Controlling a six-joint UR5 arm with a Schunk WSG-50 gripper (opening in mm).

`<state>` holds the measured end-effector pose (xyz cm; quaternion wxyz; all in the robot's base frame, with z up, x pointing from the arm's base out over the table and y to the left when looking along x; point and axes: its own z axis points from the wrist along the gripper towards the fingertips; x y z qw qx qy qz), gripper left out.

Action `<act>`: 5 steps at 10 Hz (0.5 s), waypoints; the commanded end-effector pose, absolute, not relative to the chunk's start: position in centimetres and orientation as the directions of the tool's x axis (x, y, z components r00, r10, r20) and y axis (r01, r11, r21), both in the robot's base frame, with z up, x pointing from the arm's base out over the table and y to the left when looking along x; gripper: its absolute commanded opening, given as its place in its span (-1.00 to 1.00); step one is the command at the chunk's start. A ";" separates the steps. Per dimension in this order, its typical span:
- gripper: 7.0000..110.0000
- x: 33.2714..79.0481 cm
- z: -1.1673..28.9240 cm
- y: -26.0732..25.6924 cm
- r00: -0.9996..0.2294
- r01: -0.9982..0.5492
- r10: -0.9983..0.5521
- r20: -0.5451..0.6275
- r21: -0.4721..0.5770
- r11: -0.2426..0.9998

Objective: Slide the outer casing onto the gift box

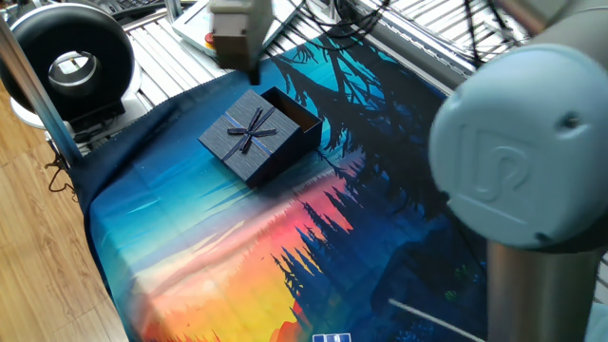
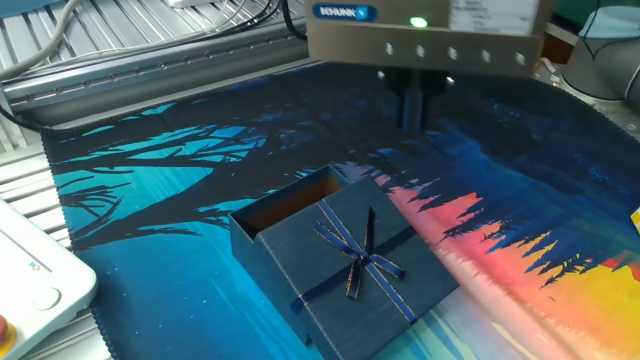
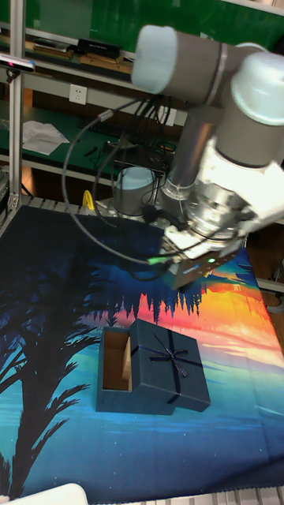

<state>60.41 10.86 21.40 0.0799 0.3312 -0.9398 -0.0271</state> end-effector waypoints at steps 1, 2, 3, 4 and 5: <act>-1.00 61.5 22.2 14.3 -0.766 -0.620 -0.629 0.132 0.108 0.777; -1.00 61.7 22.2 14.8 -0.766 -0.620 -0.630 0.128 0.110 0.777; -1.00 62.0 22.1 15.4 -0.762 -0.627 -0.636 0.117 0.107 0.771; -1.00 62.6 21.8 16.5 -0.756 -0.640 -0.648 0.085 0.105 0.761; -1.00 63.0 21.6 17.3 -0.757 -0.643 -0.650 0.071 0.101 0.759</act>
